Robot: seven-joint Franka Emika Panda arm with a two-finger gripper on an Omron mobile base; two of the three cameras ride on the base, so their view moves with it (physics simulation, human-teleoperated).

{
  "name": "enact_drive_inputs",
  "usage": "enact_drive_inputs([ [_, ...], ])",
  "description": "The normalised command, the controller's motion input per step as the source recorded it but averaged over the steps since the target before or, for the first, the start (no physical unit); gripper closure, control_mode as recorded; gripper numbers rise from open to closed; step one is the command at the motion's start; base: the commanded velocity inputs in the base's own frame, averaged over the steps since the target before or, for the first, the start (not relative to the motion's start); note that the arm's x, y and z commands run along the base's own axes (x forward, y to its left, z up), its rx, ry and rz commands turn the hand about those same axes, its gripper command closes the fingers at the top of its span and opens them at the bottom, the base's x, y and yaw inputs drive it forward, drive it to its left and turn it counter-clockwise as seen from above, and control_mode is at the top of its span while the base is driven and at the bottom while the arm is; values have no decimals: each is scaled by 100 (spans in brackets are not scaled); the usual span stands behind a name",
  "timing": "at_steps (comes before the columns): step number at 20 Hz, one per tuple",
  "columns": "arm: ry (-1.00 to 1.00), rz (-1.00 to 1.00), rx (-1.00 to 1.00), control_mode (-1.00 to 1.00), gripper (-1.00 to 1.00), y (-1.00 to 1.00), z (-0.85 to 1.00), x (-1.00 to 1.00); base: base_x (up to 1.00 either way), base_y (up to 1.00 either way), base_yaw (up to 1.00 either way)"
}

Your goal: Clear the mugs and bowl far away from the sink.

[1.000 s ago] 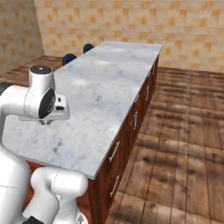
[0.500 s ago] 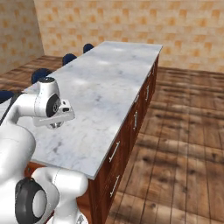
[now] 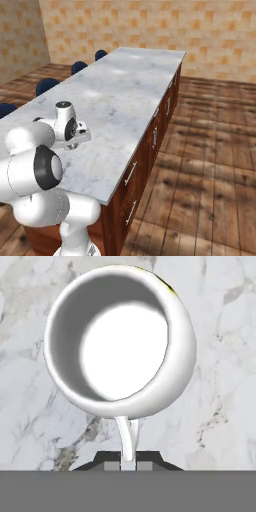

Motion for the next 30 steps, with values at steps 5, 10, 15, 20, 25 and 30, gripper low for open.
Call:
enact_drive_inputs([
  [5, 0, 2, 0, -100, 100, 6, -74, 67, 0, 0, 0],
  [10, 0, 1, 0, -100, 100, 5, -71, 57, 0, 0, 0],
  [15, 0, 1, -1, -100, -100, 19, -69, 46, 0, 0, 0],
  [20, -2, 1, 0, -100, -100, 12, 31, -8, 0, 0, 0],
  [25, 1, 3, 1, -100, -100, 0, 59, -63, 0, 0, 0],
  [30, 4, 4, 0, -100, -100, 0, 80, -62, 0, 0, 0],
])
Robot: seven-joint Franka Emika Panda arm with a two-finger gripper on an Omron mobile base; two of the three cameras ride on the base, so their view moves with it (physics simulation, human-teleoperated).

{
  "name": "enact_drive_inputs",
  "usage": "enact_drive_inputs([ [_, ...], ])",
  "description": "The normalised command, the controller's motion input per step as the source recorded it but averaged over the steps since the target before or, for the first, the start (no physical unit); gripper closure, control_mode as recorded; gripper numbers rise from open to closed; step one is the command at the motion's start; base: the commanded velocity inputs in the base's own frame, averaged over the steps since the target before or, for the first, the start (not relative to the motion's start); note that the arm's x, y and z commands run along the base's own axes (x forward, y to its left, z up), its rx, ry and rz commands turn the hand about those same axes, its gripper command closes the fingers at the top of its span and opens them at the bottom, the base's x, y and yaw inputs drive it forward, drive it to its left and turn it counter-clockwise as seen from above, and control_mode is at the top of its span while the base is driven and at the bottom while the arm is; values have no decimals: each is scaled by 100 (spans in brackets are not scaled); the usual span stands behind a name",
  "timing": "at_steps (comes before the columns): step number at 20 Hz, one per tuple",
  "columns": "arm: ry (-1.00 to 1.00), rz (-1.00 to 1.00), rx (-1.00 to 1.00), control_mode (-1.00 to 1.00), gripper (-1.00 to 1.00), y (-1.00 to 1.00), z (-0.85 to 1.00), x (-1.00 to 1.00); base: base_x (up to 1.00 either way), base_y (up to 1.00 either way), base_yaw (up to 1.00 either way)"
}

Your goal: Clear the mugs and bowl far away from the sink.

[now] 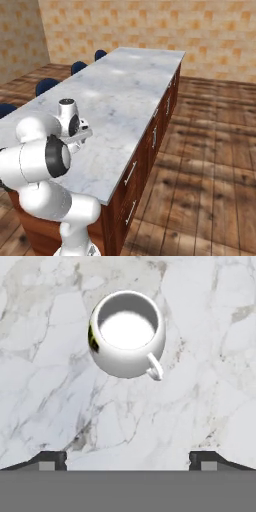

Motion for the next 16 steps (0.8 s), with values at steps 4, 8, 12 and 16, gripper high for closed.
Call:
enact_drive_inputs([
  [4, 5, -5, 0, -100, -100, -4, 100, -56, 0, 0, 0],
  [8, 6, -18, 0, -100, -100, -24, 100, -63, 0, 0, 0],
  [12, 6, -18, 0, -100, -100, -51, 86, -71, 0, 0, 0],
  [16, 5, -20, 0, -100, -100, -38, 62, -54, 0, 0, 0],
])
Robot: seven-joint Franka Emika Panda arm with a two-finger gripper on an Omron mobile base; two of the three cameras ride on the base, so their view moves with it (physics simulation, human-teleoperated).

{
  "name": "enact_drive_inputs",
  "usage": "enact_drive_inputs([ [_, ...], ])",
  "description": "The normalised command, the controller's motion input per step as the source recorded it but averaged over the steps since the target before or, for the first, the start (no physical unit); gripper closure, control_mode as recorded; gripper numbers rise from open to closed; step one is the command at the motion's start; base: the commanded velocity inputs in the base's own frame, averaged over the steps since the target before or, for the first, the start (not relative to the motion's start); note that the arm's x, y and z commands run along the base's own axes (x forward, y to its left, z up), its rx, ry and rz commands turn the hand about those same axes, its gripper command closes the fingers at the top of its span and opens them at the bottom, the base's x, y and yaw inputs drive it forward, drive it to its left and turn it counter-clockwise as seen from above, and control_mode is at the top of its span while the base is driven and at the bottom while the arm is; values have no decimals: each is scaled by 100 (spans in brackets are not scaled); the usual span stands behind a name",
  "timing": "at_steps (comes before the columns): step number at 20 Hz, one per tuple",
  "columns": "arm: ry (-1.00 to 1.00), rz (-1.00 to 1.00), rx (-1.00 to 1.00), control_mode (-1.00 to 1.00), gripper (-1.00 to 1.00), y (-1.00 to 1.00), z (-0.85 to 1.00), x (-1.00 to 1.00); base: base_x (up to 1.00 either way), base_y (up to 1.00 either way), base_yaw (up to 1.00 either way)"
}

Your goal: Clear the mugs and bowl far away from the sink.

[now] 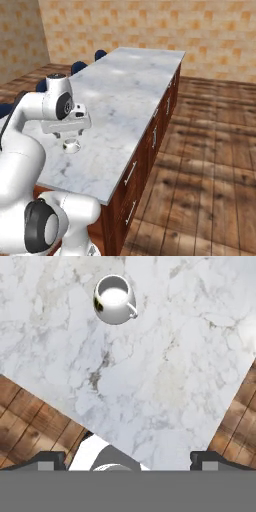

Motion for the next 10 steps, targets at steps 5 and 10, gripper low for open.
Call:
enact_drive_inputs([
  [5, 4, -7, 3, -100, -100, -1, 12, -61, 0, 0, 0],
  [10, -1, -2, 0, 100, -100, -5, -4, -7, 2, -15, -9],
])
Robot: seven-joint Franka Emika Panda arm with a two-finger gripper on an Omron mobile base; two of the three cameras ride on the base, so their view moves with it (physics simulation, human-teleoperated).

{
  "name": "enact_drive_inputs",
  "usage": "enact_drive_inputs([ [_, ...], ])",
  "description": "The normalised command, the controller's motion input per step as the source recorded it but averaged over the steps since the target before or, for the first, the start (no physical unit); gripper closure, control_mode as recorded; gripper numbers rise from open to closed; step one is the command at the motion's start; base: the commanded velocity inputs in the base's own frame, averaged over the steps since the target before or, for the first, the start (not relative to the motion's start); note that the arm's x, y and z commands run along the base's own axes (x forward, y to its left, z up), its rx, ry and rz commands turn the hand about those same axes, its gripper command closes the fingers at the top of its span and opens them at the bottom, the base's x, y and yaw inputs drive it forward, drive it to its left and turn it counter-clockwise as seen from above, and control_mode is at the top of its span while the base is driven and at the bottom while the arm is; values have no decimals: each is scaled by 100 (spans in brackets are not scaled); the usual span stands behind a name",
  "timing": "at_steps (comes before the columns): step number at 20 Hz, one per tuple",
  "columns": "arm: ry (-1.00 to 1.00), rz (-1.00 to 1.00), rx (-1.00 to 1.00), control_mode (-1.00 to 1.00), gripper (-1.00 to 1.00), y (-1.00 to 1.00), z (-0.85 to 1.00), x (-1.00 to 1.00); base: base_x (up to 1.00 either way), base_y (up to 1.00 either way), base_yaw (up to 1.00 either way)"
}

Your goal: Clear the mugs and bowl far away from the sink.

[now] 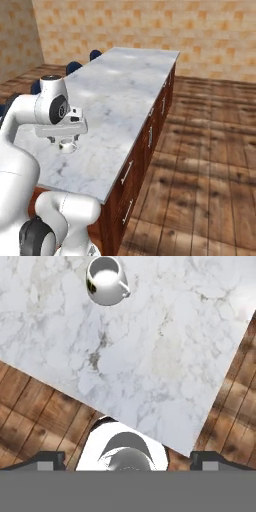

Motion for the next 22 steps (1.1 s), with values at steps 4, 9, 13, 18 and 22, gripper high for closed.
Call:
enact_drive_inputs([
  [4, 0, 0, 0, 100, -100, 0, 0, 0, 3, -27, -92],
  [9, 0, 0, 0, 100, -100, 0, 0, 0, 0, 0, -100],
  [13, 0, 0, 0, 100, -100, 0, 0, 0, 0, 0, -100],
  [18, 0, 0, 0, 100, -100, 0, 0, 0, 0, 0, -100],
  [22, 0, 0, 0, 100, -100, 0, 0, 0, 0, 0, -100],
])
